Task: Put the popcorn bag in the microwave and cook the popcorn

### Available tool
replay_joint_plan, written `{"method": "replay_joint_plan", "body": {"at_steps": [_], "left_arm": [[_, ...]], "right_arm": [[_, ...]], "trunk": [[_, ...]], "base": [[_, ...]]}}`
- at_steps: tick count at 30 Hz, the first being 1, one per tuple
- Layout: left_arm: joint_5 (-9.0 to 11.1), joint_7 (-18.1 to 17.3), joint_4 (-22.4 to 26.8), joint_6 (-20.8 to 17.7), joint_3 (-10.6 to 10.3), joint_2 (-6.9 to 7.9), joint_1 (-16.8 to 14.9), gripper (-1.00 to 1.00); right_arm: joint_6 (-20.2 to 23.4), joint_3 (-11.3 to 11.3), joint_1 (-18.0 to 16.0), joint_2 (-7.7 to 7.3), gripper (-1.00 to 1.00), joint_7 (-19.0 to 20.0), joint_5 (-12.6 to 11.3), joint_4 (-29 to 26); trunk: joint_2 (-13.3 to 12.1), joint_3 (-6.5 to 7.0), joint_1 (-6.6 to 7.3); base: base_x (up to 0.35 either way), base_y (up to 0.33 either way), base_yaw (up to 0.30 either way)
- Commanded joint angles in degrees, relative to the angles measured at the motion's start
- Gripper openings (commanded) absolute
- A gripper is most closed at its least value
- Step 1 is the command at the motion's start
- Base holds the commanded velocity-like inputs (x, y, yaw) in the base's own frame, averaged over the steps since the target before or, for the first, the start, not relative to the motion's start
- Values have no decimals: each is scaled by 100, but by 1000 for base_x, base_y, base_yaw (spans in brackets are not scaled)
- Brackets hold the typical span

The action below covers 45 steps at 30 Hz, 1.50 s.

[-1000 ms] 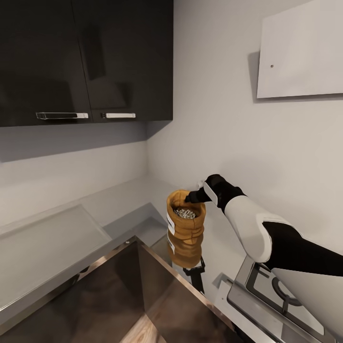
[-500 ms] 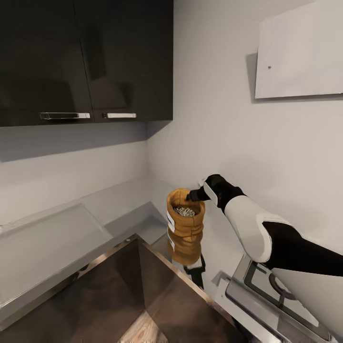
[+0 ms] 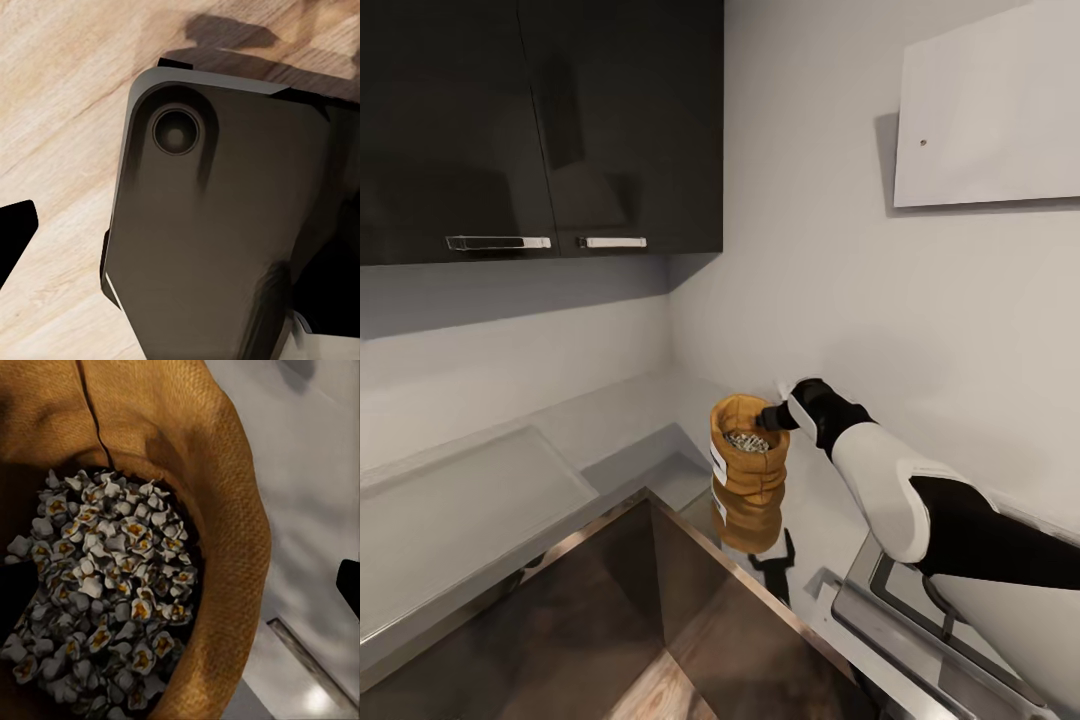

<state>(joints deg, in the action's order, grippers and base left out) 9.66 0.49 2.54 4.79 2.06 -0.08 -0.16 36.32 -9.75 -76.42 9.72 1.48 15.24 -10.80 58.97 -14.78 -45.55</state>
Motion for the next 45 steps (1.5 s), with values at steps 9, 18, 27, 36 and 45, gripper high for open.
{"method": "replay_joint_plan", "body": {"at_steps": [9, 18, 27, 36, 45], "left_arm": [[19, 4, 1, 13, 17, -1, -2, 100], [19, 4, 1, 14, 22, -1, -2, 100], [19, 4, 1, 13, 22, -1, -2, 100], [19, 4, 1, 13, 22, 0, -2, 100], [19, 4, 1, 13, 22, 1, -2, 100]], "right_arm": [[14, -46, 21, -56, 100, 10, 56, 92], [-568, -53, 22, -100, 100, 1, 49, 768], [-581, -45, 22, -215, 100, 9, 44, 782], [-582, -52, 22, -216, 100, 10, 40, 790], [-581, -53, 23, -193, -100, 17, 38, 787]], "trunk": [[5, -7, 0], [5, -7, 0], [5, -7, 0], [5, -7, 0], [5, -7, 0]], "base": [[0, 0, 0], [0, 0, 0], [0, 0, 0], [0, 0, 0], [0, 0, 0]]}}
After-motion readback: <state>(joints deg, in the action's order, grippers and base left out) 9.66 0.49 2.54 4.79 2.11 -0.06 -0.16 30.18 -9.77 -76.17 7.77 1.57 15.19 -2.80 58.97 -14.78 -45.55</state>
